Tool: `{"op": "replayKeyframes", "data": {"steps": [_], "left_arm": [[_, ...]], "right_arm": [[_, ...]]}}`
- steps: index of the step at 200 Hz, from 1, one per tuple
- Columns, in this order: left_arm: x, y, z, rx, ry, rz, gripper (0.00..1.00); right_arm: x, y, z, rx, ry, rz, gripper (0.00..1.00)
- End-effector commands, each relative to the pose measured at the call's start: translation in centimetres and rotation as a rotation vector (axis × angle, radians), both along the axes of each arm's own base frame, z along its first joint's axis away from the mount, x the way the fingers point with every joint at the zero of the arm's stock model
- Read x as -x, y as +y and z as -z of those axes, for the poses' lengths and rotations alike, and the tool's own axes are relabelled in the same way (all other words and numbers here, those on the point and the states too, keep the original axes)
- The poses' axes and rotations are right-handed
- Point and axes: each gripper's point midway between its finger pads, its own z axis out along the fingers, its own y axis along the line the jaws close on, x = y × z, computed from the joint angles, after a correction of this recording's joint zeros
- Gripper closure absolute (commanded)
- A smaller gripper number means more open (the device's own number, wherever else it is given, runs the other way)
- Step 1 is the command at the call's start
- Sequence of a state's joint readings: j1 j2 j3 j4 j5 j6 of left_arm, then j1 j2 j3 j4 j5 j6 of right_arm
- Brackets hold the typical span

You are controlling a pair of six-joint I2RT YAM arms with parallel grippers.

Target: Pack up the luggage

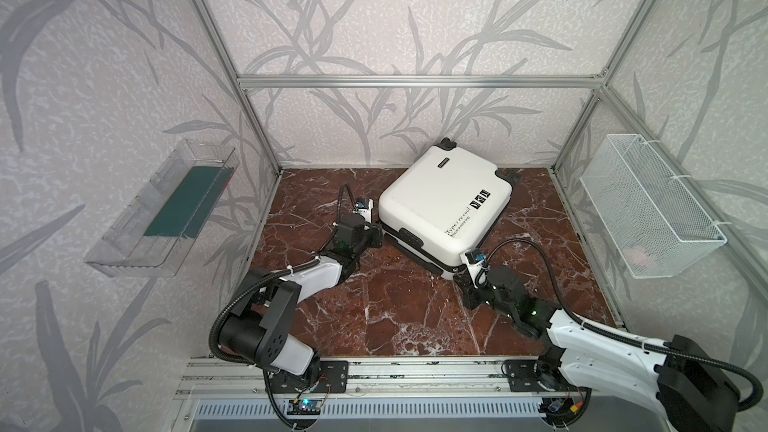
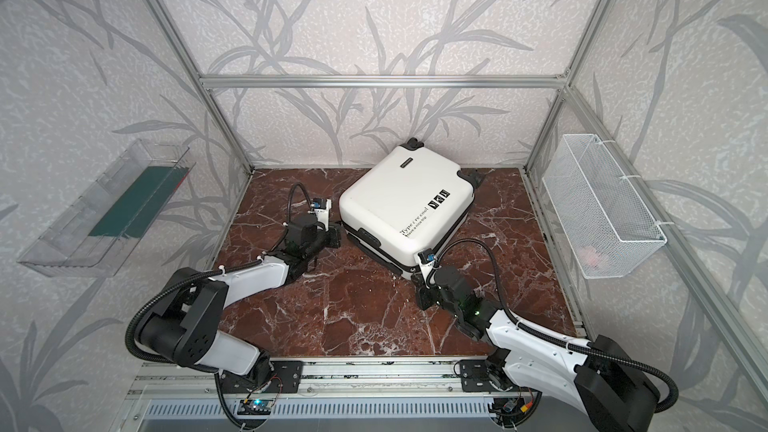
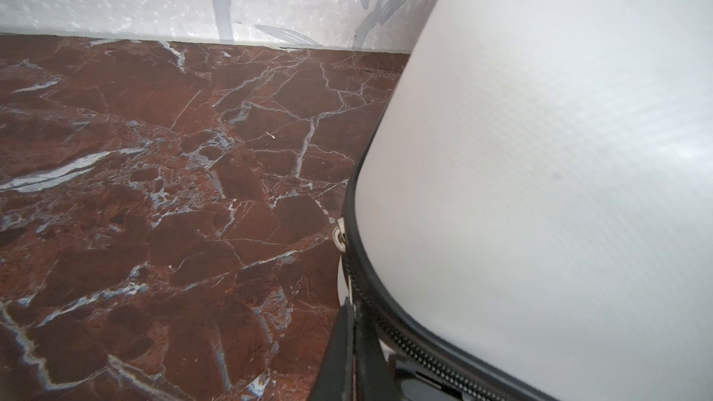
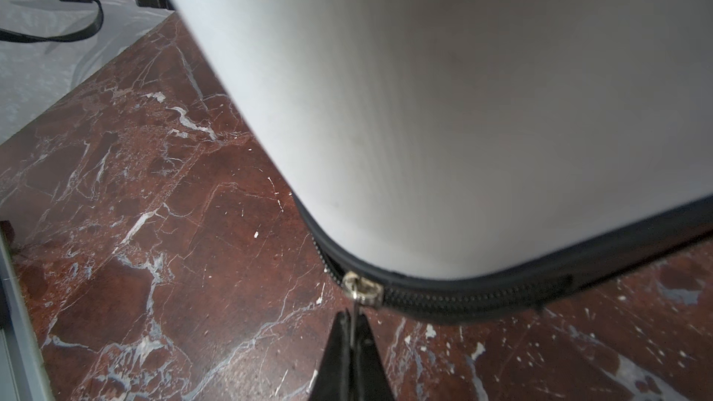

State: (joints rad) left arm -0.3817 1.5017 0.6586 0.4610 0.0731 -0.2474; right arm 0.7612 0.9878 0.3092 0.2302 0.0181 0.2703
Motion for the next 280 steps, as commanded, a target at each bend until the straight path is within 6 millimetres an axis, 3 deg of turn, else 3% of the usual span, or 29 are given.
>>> {"op": "replayKeyframes", "data": {"steps": [1,39,62,103,148,213,280], "left_arm": [[-0.1,-0.3,-3.3,0.053,-0.046,0.007,0.83],[1.0,2.5,-3.7,0.022,-0.044,-0.099,0.5],[2.1,3.4,-3.9,0.029,-0.025,-0.126,0.43],[4.9,2.5,-3.6,0.199,0.079,-0.103,0.41],[7.0,-0.3,-1.3,0.51,0.228,-0.072,0.42],[5.6,-5.7,-0.3,0.744,0.305,0.032,0.42],[4.4,-8.1,1.5,0.869,0.288,0.029,0.42]], "right_arm": [[-2.8,-0.5,-4.7,-0.089,-0.1,0.096,1.0],[-4.7,-2.5,-4.8,-0.101,-0.086,0.174,1.0],[-5.6,-3.0,-4.6,-0.094,-0.077,0.185,1.0],[-6.6,-3.7,-3.9,-0.082,-0.052,0.2,1.0],[-6.8,-4.3,-3.7,-0.084,-0.038,0.205,1.0],[-6.4,-3.8,-3.5,-0.081,-0.009,0.16,1.0],[-6.2,-3.8,-3.4,-0.072,0.005,0.152,1.0]]}}
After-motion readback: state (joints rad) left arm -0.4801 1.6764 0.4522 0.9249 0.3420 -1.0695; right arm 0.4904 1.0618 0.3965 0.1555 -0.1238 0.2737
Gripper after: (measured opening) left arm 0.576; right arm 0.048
